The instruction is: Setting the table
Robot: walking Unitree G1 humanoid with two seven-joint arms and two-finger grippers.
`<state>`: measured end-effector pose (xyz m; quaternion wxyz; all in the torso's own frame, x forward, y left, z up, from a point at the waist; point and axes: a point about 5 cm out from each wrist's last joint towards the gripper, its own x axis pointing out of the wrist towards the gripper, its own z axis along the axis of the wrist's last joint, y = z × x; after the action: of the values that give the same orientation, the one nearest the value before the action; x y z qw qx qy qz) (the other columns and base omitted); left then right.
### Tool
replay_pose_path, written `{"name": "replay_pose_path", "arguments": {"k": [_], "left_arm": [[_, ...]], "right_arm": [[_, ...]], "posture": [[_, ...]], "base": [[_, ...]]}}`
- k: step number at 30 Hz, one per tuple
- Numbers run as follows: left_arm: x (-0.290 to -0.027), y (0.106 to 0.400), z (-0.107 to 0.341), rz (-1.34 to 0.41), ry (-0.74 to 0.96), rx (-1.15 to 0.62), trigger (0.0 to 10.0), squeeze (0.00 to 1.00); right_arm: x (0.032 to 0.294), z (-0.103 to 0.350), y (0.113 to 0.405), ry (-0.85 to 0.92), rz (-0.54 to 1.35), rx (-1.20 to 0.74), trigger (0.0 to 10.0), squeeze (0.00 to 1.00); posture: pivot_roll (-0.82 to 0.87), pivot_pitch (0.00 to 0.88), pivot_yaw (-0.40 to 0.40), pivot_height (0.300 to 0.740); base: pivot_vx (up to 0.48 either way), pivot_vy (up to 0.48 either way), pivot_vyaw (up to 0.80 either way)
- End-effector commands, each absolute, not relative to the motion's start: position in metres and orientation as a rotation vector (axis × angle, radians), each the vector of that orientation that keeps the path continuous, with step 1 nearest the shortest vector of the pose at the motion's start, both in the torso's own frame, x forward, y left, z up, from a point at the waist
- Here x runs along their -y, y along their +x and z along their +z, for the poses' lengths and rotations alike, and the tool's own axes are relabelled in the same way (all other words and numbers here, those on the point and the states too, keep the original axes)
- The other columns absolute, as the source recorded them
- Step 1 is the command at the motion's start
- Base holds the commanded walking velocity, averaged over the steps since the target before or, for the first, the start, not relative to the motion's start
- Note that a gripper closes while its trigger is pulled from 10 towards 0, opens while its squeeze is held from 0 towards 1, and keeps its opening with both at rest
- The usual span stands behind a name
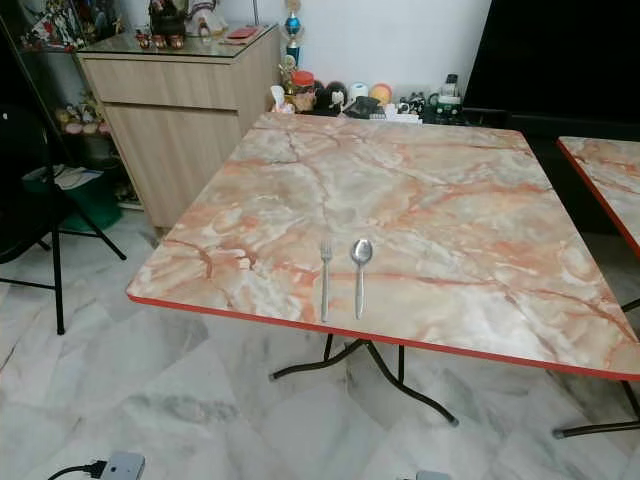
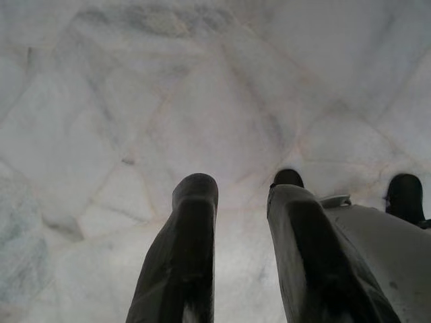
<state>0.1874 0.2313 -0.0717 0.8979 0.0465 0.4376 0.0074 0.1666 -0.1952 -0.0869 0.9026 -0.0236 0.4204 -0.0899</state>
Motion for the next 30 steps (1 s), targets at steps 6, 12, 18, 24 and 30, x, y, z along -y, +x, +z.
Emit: {"name": "replay_pose_path", "arguments": {"k": [6,12,18,24,30], "left_arm": [[-0.2368,0.1824,-0.0736,0.040,0.106,-0.938,10.0,0.00],[-0.2349,0.1814,-0.0747,0.043,0.101,-0.943,10.0,0.00],[-0.2340,0.1806,-0.0754,0.039,0.104,-0.947,10.0,0.00],[-0.2339,0.1806,-0.0753,0.040,0.103,-0.945,10.0,0.00],[-0.2358,0.1797,-0.0753,0.047,0.104,-0.946,10.0,0.00]], "right_arm": [[0.1960,-0.0850,0.1702,-0.020,-0.207,-0.853,10.0,0.00],[0.1963,-0.0848,0.1711,-0.012,-0.211,-0.856,10.0,0.00],[0.1972,-0.0847,0.1706,-0.029,-0.201,-0.853,10.0,0.00],[0.1973,-0.0852,0.1696,-0.028,-0.200,-0.858,10.0,0.00],[0.1972,-0.0851,0.1699,-0.030,-0.199,-0.857,10.0,0.00]], "posture": [[0.08,0.112,0.014,0.740],[0.07,0.120,0.011,0.740],[0.08,0.121,0.010,0.740],[0.08,0.121,0.010,0.740],[0.08,0.119,0.009,0.740]], "base": [[0.000,0.211,0.00],[0.000,0.480,-0.40],[0.000,0.480,-0.23],[0.000,0.480,0.00],[0.000,0.478,0.00]]}}
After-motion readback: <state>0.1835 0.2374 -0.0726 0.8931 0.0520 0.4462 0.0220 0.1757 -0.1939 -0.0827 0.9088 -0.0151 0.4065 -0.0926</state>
